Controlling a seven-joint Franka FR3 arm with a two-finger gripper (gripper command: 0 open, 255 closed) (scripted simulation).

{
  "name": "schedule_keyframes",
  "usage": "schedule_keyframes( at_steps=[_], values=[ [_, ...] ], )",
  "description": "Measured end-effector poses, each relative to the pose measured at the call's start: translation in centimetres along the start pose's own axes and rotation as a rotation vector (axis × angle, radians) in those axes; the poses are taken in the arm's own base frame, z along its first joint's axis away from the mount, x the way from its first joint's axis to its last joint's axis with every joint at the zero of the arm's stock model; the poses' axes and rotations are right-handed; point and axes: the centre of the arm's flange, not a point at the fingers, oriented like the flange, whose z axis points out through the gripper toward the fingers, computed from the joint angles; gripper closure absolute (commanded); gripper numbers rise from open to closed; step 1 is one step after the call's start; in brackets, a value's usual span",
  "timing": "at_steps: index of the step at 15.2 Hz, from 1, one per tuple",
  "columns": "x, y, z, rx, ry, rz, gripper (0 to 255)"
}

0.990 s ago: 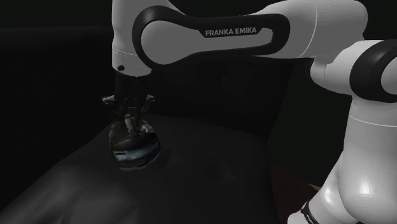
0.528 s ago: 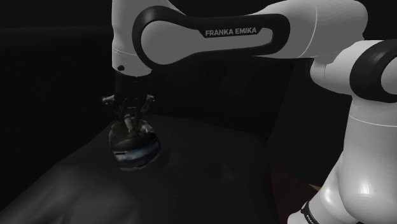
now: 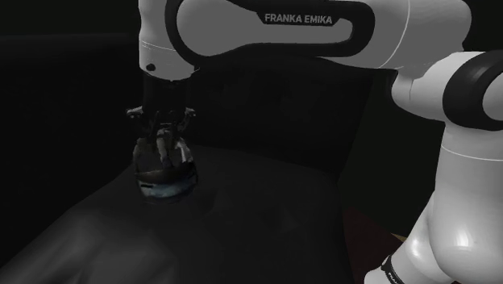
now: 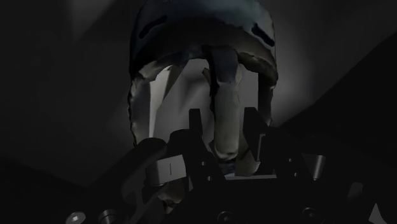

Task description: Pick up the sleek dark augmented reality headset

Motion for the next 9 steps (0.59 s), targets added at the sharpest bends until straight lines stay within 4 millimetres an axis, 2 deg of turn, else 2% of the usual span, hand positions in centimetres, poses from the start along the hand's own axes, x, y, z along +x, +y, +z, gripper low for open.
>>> schedule_keyframes(
  at_steps=[9],
  values=[
    [0.3, -0.7, -4.4, 0.0, 0.0, 0.0, 255]
  ],
)
